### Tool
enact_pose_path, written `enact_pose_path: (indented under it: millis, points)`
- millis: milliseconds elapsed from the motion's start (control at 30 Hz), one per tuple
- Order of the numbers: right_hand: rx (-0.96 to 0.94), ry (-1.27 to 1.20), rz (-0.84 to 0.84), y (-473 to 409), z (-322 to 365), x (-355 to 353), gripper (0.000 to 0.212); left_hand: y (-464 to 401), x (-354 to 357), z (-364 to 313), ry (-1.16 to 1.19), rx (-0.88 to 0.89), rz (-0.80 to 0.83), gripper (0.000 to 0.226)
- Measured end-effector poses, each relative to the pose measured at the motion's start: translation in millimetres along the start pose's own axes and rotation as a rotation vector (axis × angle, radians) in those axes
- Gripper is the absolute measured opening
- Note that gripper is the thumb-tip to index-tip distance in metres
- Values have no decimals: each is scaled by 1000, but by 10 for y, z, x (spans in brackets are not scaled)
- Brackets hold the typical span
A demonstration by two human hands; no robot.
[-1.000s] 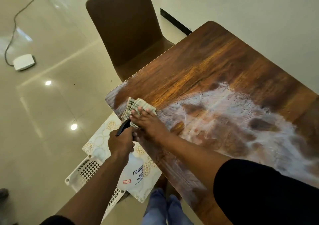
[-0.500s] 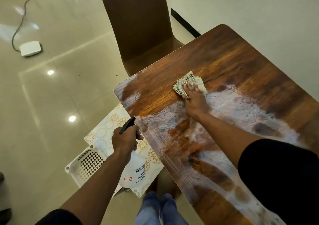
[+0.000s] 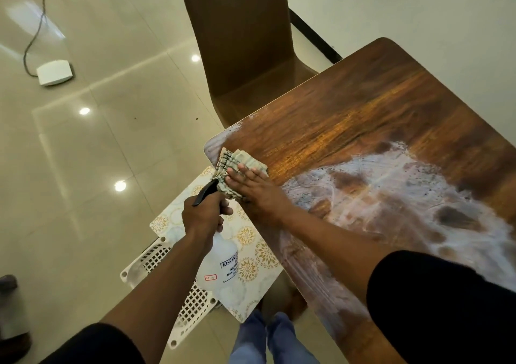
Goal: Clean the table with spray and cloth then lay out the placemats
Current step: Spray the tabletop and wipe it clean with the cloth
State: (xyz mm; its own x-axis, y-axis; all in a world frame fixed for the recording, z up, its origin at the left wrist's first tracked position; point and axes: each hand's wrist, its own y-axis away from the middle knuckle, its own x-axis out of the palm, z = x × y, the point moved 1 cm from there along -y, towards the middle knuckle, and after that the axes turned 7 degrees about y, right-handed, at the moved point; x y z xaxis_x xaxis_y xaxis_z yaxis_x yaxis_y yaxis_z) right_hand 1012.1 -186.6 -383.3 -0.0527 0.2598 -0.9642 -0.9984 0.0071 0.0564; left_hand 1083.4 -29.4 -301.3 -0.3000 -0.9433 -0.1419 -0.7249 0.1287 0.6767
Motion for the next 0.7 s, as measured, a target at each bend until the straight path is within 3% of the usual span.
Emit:
enact_pose_path:
  millis: [100,200,300,467,533,700]
  points:
    - [44,-6,-4,-73,-330,-190,69,-68,7,-46,17,21,36,25]
    - [301,-44,-35,-181,-674,-386,63,-91,23,-80,36,31,58,35]
    - [551,-74,-88,-254,-905,-466,62,-139,18,-104,26,20,47,29]
    - [778,-6,-113,-499,-556,-363,66,-239,-17,-103,4,-16,19,18]
    - [709,-16,-115,-588,-353,-312,66,-287,-34,-123,8,-14,11,20]
    - [286,-35,-50,-712,34,-224,63,-364,-69,-221,27,14,-12,21]
